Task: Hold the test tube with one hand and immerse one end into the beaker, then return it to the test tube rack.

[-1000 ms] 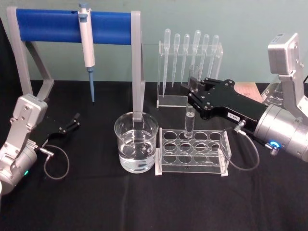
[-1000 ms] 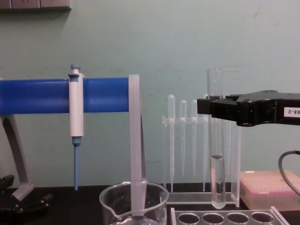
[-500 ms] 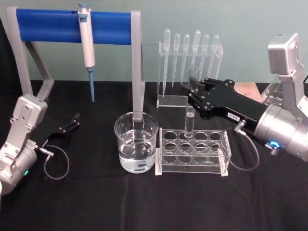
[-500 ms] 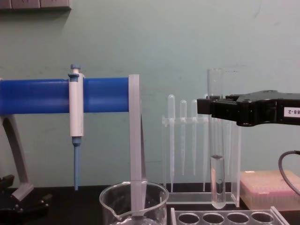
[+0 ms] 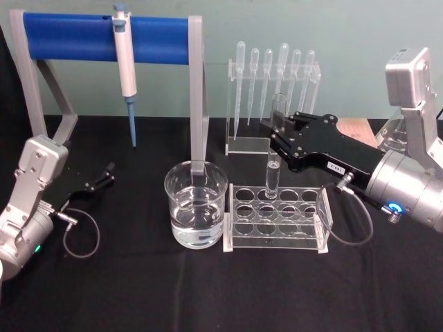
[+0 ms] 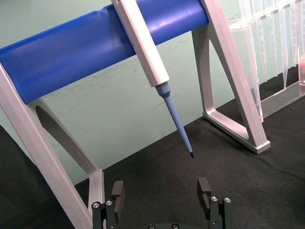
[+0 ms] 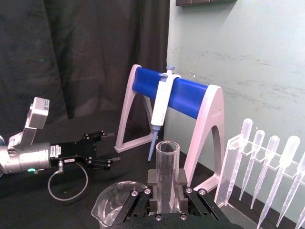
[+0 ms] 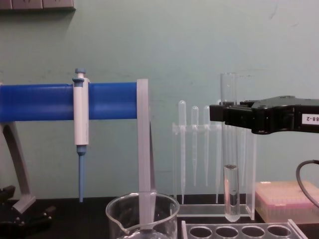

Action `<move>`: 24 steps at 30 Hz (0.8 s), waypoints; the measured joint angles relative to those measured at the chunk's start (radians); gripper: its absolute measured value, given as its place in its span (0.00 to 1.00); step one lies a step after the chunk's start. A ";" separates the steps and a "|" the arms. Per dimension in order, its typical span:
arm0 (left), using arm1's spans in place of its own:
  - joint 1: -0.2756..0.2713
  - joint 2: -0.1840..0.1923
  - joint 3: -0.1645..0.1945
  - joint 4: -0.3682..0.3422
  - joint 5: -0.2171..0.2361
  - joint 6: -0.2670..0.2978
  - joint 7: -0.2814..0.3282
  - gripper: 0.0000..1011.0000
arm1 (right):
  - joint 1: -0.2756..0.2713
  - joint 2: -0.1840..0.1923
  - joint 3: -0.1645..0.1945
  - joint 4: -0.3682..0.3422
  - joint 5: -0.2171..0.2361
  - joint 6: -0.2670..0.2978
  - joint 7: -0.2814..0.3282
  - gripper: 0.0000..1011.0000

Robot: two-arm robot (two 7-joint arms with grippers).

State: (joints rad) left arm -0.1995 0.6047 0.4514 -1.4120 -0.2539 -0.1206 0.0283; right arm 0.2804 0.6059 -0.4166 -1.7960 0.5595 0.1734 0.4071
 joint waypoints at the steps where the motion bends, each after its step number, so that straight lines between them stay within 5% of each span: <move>1: 0.000 0.000 0.000 0.000 0.000 0.000 0.000 0.99 | 0.000 0.000 0.000 0.000 0.000 0.000 0.000 0.22; 24: 0.000 0.000 0.000 0.000 0.000 0.000 0.000 0.99 | 0.000 0.000 0.000 0.000 0.000 0.000 0.000 0.22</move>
State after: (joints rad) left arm -0.1995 0.6047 0.4514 -1.4120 -0.2539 -0.1205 0.0283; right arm 0.2804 0.6059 -0.4166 -1.7960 0.5595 0.1734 0.4070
